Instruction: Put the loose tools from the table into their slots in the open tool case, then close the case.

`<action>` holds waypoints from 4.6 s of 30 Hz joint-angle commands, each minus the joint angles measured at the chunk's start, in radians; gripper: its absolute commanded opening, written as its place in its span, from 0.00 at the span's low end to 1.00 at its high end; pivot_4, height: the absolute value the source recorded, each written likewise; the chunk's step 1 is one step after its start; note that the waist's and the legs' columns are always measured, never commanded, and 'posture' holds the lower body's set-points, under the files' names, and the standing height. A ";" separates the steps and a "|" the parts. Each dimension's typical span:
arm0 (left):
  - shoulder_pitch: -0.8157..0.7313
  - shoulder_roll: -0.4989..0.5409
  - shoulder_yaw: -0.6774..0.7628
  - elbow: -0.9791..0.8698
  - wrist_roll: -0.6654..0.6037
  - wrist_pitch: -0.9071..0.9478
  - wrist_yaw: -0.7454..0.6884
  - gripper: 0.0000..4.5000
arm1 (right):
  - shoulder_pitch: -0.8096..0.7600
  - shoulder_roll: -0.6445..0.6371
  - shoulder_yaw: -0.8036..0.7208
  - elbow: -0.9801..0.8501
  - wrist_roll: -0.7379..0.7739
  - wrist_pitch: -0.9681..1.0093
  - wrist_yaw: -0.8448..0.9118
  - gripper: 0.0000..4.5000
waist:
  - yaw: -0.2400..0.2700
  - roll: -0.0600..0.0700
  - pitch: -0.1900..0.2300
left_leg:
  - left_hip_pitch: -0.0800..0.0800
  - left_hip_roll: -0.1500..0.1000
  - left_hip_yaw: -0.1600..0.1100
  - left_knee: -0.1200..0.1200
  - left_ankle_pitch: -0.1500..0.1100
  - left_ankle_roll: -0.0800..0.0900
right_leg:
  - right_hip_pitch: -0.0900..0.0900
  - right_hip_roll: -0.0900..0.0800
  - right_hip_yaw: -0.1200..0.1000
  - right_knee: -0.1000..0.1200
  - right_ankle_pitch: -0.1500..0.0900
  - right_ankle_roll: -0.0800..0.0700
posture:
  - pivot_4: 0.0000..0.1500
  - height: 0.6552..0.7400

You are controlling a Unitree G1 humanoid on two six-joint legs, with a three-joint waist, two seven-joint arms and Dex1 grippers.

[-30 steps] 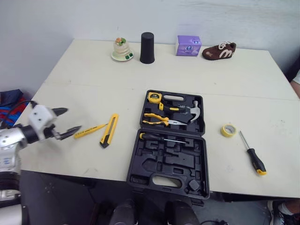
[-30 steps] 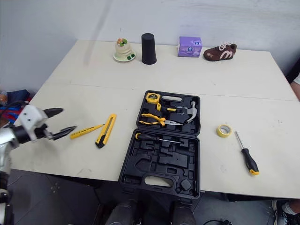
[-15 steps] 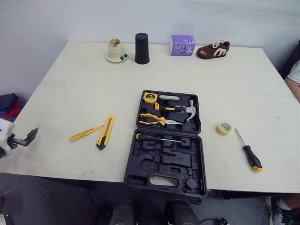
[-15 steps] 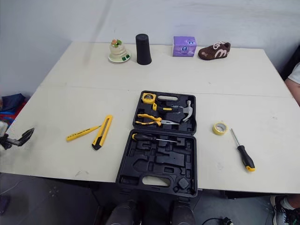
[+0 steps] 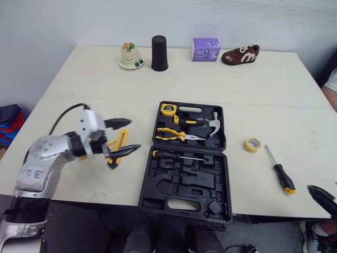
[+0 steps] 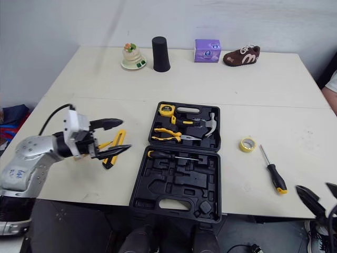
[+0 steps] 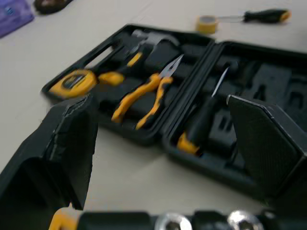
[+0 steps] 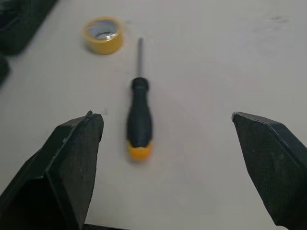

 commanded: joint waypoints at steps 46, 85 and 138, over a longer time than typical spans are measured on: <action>-0.066 -0.046 -0.074 -0.164 0.008 0.047 -0.177 1.00 | -0.480 -0.213 0.242 0.009 -0.363 0.063 0.225 0.20 | 0.013 -0.004 0.002 | -0.002 0.003 0.002 0.003 0.004 -0.003 | -0.001 0.011 0.005 0.001 0.001 0.002 | 1.00 0.98; 0.174 0.025 0.018 -0.053 0.100 -0.113 -0.192 1.00 | -1.373 -0.385 1.286 -0.182 -0.574 0.508 0.370 0.20 | -0.005 -0.007 0.004 | -0.020 0.003 -0.002 0.017 0.002 -0.001 | -0.015 0.003 -0.002 0.007 0.001 0.000 | 1.00 0.98; 0.130 0.025 0.011 -0.074 0.093 -0.080 -0.167 1.00 | -1.061 0.033 1.149 0.414 -0.803 -0.261 0.572 0.02 | -0.006 -0.014 0.002 | -0.014 0.001 -0.002 0.021 0.004 0.000 | -0.011 0.001 -0.003 0.016 0.001 0.001 | 1.00 0.98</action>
